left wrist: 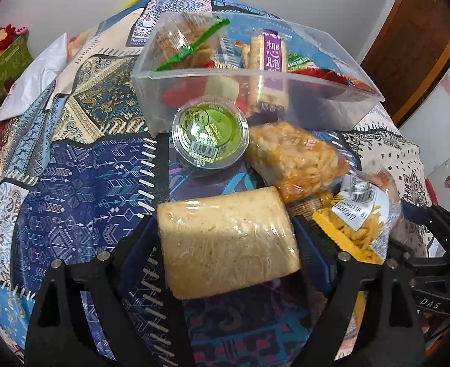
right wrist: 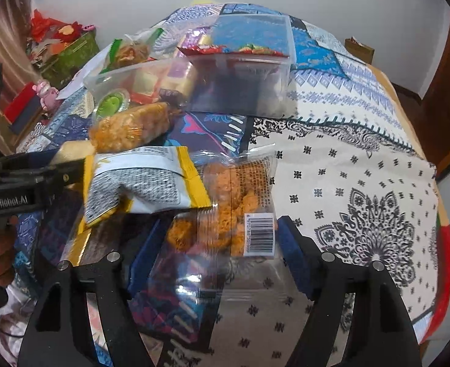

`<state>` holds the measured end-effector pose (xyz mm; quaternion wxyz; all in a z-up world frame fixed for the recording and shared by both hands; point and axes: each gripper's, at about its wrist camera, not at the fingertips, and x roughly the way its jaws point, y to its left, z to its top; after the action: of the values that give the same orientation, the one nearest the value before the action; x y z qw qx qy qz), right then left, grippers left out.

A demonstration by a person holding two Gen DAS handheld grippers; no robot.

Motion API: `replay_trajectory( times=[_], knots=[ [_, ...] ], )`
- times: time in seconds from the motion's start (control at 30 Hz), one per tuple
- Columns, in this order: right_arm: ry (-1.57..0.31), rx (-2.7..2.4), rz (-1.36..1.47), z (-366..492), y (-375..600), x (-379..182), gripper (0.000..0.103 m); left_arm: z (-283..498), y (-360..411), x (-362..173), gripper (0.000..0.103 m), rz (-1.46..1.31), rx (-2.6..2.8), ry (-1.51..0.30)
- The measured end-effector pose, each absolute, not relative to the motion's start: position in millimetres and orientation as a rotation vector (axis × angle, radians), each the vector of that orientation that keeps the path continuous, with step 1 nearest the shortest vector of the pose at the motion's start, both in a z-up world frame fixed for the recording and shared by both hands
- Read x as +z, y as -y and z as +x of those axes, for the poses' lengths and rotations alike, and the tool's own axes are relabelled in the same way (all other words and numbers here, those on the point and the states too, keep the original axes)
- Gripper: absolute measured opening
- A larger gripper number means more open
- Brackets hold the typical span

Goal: Organize snacks
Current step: 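Grasp the wrapped sponge cake with the left gripper while the right grasps the cracker bag, then lower the sponge cake and cracker bag into the clear box, release both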

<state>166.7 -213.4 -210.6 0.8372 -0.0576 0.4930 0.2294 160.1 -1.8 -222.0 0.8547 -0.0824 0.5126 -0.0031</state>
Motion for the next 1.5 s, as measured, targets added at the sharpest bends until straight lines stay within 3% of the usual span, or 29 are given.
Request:
replay_trajectory(
  times=[0.17, 0.37, 1.1, 1.5],
  knots=[
    [-1.017, 0.471, -0.118, 165, 220, -208, 0.061, 156, -8, -224, 0.086, -0.218, -0.028, -1.056],
    [-1.001, 0.426, -0.074, 164, 245, -202, 0.055, 142, -13, -220, 0.084, -0.194, -0.013, -1.019],
    [-0.819, 0.425, -0.007, 182, 245, -134, 0.054, 149, -14, -129, 0.084, -0.200, -0.024, -0.785],
    [-0.757, 0.463, -0.006, 218, 220, -119, 0.054, 201, 4, -125, 0.084, -0.192, -0.064, -0.766]
  ],
)
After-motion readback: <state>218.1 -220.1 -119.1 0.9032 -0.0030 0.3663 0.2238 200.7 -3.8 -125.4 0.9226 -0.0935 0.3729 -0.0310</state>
